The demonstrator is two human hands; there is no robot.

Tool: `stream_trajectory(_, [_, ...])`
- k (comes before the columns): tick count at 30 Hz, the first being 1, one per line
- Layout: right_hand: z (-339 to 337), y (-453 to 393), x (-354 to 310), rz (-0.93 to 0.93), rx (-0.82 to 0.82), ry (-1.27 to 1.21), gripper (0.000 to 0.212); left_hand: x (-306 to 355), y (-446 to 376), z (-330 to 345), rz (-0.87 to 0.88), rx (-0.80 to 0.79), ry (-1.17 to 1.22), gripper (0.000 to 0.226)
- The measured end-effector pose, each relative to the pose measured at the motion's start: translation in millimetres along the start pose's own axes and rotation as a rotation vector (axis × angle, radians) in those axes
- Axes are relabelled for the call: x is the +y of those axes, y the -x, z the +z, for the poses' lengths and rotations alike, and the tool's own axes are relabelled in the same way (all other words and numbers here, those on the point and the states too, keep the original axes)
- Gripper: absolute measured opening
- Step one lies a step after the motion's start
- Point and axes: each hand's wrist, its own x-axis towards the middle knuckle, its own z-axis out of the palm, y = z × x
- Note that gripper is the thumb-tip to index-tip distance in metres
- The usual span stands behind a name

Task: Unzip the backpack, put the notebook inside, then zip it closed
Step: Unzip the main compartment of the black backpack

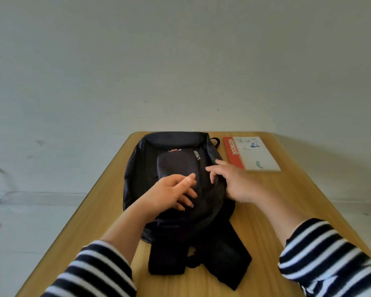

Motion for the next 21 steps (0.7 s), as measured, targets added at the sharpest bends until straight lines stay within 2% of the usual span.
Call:
stream_trajectory(3, [1.0,-1.0,5.4,0.03,0.064,-0.037,0.042,-11.4,9.2,-25.0,0.106,0.134,-0.136,0.038])
stream_trajectory(6, [1.2,-7.7,9.5,0.043,0.053,0.028,0.025,-22.6,15.0,-47.7,0.094,0.207,-0.25,0.044])
stream_trajectory(8, [1.9,-12.1,11.6,0.059,0.085,0.009,0.017,-28.4,17.6,-60.3,0.072,0.18,-0.228,0.055])
stream_trajectory(11, [2.6,-18.1,10.1,0.057,0.197,-0.165,0.032,-38.7,20.5,-80.2,0.102,0.107,-0.212,0.086])
stream_trajectory(13, [1.2,-23.6,7.1,0.088,0.238,-0.262,0.04,-47.7,21.2,-93.2,0.164,0.078,-0.195,0.097])
stream_trajectory(17, [-2.3,-35.0,0.2,0.202,0.241,-0.421,0.038,-56.7,20.1,-111.7,0.267,0.062,-0.167,0.082])
stream_trajectory(20, [-4.6,-42.5,-0.3,0.3,0.303,-0.612,0.03,-66.2,15.4,-120.1,0.23,0.061,-0.225,0.094])
stream_trajectory(21, [-5.4,-46.5,0.6,0.315,0.32,-0.633,0.03,-68.7,12.6,-120.8,0.201,0.088,-0.269,0.091])
